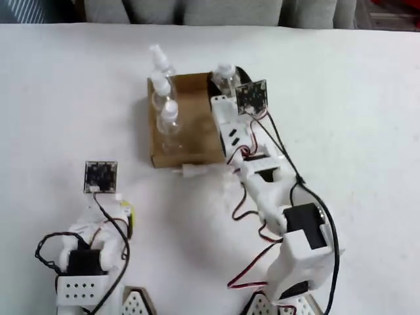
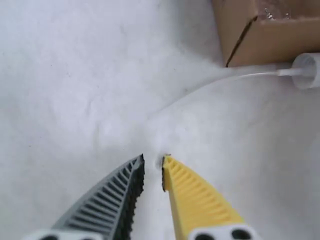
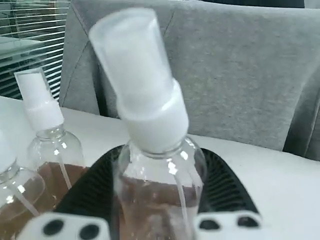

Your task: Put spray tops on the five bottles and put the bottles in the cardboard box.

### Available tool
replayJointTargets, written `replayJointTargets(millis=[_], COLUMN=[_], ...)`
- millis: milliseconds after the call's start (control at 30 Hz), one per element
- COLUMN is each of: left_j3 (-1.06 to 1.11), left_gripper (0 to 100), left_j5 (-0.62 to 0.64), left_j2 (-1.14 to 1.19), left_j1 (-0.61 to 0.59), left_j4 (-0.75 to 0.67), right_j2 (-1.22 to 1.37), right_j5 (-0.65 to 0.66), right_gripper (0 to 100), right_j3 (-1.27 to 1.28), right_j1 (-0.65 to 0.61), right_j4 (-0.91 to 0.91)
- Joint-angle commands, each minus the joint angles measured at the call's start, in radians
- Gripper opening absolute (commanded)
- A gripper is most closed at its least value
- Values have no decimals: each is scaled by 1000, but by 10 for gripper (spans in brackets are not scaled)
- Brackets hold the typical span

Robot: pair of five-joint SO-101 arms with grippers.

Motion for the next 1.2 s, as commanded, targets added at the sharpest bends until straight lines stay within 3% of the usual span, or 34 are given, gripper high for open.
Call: replayJointTargets(millis=[0,1167], left_j3=[-5,-5], left_gripper=[79,79], left_j5=[-12,-12], left_j2=[-10,-10], left_j1=[8,15], left_j4=[-35,-37], right_j2=[-8,369], right_j5=[3,2], right_gripper=[16,16], right_j3=[-61,-414], right_j1=[18,16], right_j4=[-13,-10])
